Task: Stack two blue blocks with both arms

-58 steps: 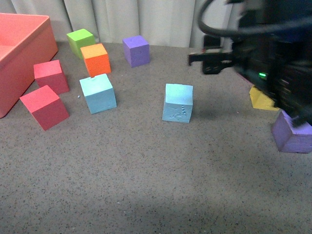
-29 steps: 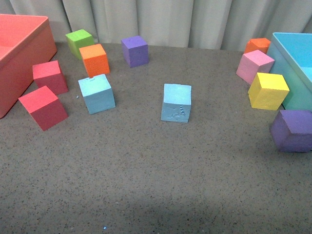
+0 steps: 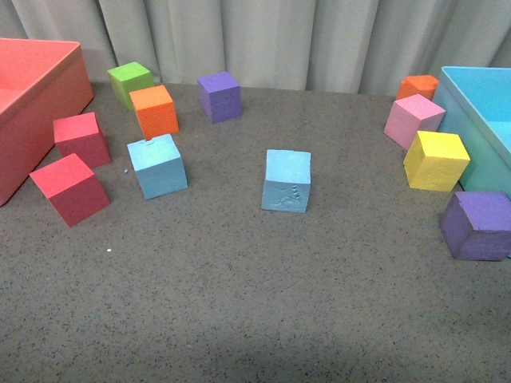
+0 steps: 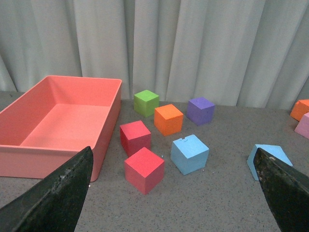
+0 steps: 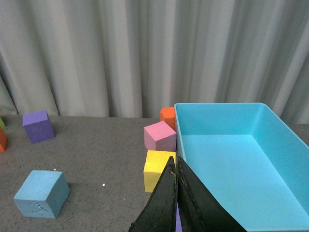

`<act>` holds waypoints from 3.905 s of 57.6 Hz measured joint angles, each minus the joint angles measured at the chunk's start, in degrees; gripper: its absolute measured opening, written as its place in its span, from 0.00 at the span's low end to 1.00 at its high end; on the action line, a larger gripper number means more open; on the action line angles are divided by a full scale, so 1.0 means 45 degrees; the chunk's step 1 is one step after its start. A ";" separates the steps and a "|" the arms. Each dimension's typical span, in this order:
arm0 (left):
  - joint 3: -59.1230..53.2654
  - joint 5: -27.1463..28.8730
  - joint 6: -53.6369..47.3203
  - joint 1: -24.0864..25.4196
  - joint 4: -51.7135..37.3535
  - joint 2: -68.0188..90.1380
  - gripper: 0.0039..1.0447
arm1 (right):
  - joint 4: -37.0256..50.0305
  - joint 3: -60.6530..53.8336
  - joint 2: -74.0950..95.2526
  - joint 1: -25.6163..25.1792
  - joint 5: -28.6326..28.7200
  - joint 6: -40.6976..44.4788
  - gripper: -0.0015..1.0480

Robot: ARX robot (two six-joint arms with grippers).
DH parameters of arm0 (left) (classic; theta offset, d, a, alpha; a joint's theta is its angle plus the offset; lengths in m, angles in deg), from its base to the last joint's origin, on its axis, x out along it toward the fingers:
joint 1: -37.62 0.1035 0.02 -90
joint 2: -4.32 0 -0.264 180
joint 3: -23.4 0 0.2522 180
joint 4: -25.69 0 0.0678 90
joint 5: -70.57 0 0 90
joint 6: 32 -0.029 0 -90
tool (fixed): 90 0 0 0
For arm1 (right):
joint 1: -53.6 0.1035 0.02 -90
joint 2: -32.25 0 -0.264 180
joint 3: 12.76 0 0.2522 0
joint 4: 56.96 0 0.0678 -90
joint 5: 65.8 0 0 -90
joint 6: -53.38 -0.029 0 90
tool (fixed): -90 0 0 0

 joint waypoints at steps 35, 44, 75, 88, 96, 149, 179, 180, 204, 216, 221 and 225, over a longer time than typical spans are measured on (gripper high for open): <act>0.0000 0.0000 0.0000 0.0000 0.0000 0.0000 0.94 | -0.5455 -0.0835 -0.6465 -0.0389 0.0155 0.0000 0.01; 0.0000 0.0000 0.0005 0.0000 0.0000 0.0000 0.94 | -0.6528 -0.0835 -0.7621 -0.0389 0.0155 0.0000 0.01; 0.0000 0.0000 0.0005 0.0000 0.0000 0.0000 0.94 | -0.9243 -0.0835 -1.0394 -0.0389 0.0155 0.0000 0.01; 0.0000 0.0000 0.0005 0.0000 0.0000 0.0000 0.94 | -1.0244 -0.0826 -1.1341 -0.0389 0.0155 0.0000 0.01; 0.0000 0.0005 0.0000 0.0000 0.0000 0.0000 0.94 | -1.1973 -0.0831 -1.3056 -0.0389 0.0194 0.0000 0.01; 0.3959 0.2166 0.1501 -0.1899 -0.4435 1.3046 0.94 | -1.2036 -0.0831 -1.3109 -0.0389 0.0194 -0.0005 0.91; 1.2871 0.2419 0.2657 -0.2968 -0.1753 2.4353 0.94 | -1.2036 -0.0831 -1.3109 -0.0389 0.0189 0.0000 0.91; 1.3168 0.2438 0.2730 -0.2968 -0.1515 2.4567 0.94 | -1.2036 -0.0831 -1.3109 -0.0389 0.0189 -0.0005 0.91; 1.7257 0.2244 0.4367 -0.2924 0.2356 2.7783 0.94 | -1.2036 -0.0831 -1.3109 -0.0389 0.0189 0.0000 0.91; 1.8676 0.2103 0.4906 -0.2905 0.3453 2.8739 0.94 | -1.2036 -0.0831 -1.3109 -0.0389 0.0189 0.0000 0.91; 1.9244 0.2069 0.5061 -0.2880 0.3876 2.9191 0.94 | -1.2036 -0.0831 -1.3109 -0.0389 0.0194 0.0000 0.91; 1.9526 0.1962 0.5178 -0.2846 0.4027 2.9463 0.94 | -1.2036 -0.0831 -1.3109 -0.0389 0.0194 0.0000 0.91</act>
